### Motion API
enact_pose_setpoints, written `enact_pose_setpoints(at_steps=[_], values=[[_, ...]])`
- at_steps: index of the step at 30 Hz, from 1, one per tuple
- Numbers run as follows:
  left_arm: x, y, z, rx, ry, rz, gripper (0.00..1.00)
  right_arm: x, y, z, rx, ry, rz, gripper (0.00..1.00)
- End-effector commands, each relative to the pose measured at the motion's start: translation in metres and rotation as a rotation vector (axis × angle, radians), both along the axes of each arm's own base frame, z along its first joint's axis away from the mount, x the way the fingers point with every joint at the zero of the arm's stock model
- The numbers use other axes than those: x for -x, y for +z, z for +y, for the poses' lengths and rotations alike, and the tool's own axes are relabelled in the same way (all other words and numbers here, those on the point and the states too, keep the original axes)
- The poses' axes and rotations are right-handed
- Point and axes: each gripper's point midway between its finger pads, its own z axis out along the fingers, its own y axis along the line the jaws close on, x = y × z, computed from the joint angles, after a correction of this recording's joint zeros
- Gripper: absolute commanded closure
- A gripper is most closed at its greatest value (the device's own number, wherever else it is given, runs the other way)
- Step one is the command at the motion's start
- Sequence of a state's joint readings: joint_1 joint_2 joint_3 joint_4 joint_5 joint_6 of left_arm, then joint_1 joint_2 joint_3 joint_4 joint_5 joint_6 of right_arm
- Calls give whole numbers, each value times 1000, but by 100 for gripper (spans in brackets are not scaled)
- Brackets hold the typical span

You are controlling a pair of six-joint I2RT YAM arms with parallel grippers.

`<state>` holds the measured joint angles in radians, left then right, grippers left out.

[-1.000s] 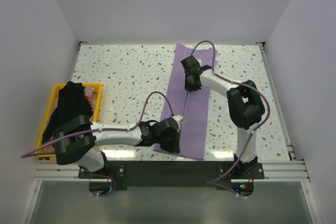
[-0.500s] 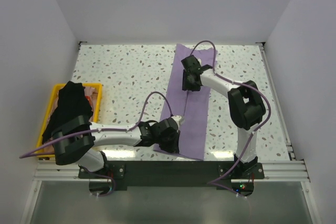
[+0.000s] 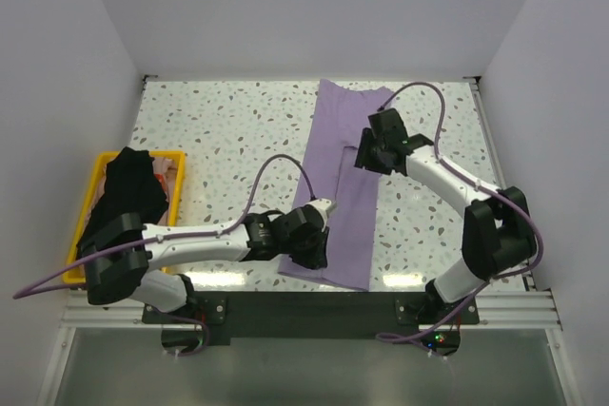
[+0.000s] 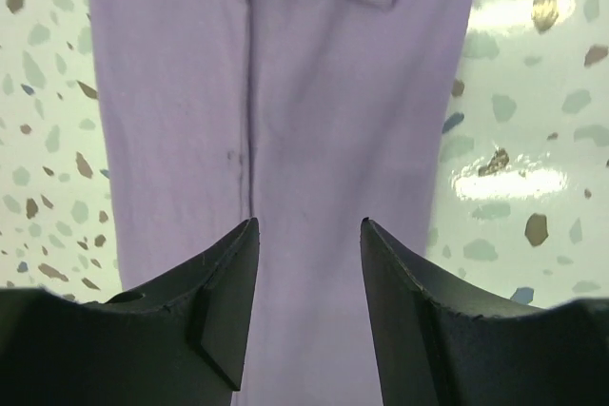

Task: Fold and stack the t-shirts
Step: Fold the tshirt

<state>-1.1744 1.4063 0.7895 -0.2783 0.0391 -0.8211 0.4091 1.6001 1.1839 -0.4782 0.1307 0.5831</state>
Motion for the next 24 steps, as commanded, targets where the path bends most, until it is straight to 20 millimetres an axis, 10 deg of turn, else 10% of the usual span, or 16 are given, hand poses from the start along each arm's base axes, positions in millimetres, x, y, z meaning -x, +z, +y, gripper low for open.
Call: enact_pose_setpoints(at_steps=[1,9,24], values=[[-18,19,-21,23,-41,-95,81,22,-16,3,-45,-10,30,49],[-24,-7,-36,-23,-107,-113,96,40,-53,-11,-28,-35,95,57],[-27,-68,-51,-90,-150,-42,100,-15,-104,-38,15,-71,199,63]])
